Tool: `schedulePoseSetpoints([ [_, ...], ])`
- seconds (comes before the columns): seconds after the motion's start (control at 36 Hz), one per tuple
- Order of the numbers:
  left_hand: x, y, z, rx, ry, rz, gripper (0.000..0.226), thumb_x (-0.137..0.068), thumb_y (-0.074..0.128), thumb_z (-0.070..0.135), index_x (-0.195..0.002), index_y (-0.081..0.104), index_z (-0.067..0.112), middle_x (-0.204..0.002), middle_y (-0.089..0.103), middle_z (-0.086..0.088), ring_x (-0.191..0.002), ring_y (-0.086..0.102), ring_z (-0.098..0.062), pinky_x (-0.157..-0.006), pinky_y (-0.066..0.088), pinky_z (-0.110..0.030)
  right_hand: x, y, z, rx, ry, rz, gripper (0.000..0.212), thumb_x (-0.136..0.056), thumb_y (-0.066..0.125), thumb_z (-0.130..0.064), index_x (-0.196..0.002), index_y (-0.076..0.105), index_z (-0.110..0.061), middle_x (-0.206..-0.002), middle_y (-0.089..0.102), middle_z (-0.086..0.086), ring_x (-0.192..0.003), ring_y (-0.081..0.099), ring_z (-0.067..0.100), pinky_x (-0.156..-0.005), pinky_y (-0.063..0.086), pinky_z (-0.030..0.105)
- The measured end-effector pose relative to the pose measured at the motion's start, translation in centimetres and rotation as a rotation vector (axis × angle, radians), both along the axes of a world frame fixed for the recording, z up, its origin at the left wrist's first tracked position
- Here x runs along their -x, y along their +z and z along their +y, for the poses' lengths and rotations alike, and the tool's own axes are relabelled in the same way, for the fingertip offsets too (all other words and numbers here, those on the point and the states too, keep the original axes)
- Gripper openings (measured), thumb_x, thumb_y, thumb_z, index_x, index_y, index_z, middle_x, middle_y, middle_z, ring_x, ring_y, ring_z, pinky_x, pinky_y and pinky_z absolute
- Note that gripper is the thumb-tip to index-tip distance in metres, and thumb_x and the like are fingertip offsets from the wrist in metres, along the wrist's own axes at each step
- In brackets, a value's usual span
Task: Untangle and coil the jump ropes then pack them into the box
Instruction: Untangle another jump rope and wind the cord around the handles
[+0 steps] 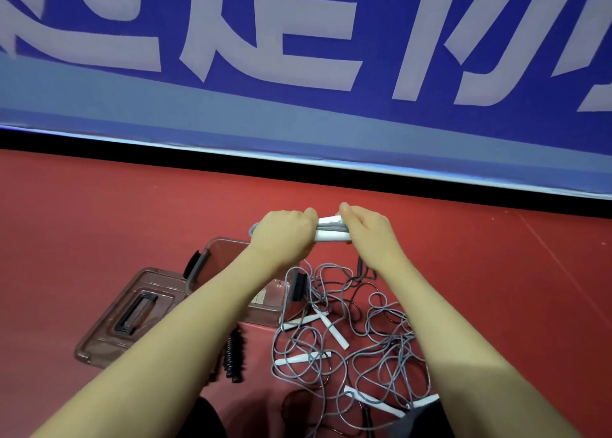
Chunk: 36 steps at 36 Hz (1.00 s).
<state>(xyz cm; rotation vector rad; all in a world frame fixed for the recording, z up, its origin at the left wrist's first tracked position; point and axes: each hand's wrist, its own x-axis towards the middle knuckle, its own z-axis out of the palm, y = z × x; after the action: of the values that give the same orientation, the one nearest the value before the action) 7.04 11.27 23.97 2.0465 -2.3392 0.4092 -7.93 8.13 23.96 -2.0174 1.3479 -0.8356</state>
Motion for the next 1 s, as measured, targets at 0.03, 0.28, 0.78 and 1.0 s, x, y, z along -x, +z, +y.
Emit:
schedulePoseSetpoints([
  [0.03,-0.2,-0.1,-0.1,-0.006,0.009,-0.003,0.011,-0.094,0.039,0.016,-0.101,0.045,0.011,-0.097,0.065,-0.009,-0.082,0.063,-0.032,-0.057,0.032,-0.032,0.1,0.0,0.0,-0.035,0.032,-0.011,0.033,-0.099,0.04,-0.026,-0.101,0.066,-0.007,-0.096,0.066,0.011,-0.088,0.056,0.027,-0.074,0.039,0.033],
  [0.28,-0.5,-0.8,-0.7,-0.086,0.032,-0.088,0.027,-0.093,0.042,0.023,-0.114,0.052,0.009,-0.12,0.057,-0.01,-0.119,0.048,-0.03,-0.094,0.036,-0.036,1.1,-0.3,-1.1,0.138,0.132,0.077,0.045,-0.082,0.04,0.013,-0.121,0.056,-0.003,-0.103,0.033,0.001,-0.081,0.036,0.002,-0.079,0.027,0.0],
  [0.78,0.6,0.6,-0.6,0.086,0.059,0.271,0.016,-0.097,0.041,0.027,-0.102,0.041,0.011,-0.099,0.063,-0.01,-0.085,0.059,-0.036,-0.06,0.03,-0.033,1.3,-0.8,-2.0,-0.048,0.06,-0.001,0.022,-0.096,0.04,-0.006,-0.084,0.057,-0.013,-0.065,0.053,0.003,-0.058,0.056,0.023,-0.059,0.047,0.033],
  [1.0,0.6,-0.3,-1.1,0.055,0.256,0.357,0.016,-0.098,0.043,0.022,-0.103,0.046,0.007,-0.1,0.064,-0.014,-0.088,0.061,-0.037,-0.061,0.032,-0.034,1.2,0.4,-0.9,-0.25,0.228,-0.066,0.015,-0.089,0.058,-0.01,-0.074,0.058,-0.012,-0.057,0.04,0.002,-0.044,0.044,0.01,-0.047,0.047,0.022],
])
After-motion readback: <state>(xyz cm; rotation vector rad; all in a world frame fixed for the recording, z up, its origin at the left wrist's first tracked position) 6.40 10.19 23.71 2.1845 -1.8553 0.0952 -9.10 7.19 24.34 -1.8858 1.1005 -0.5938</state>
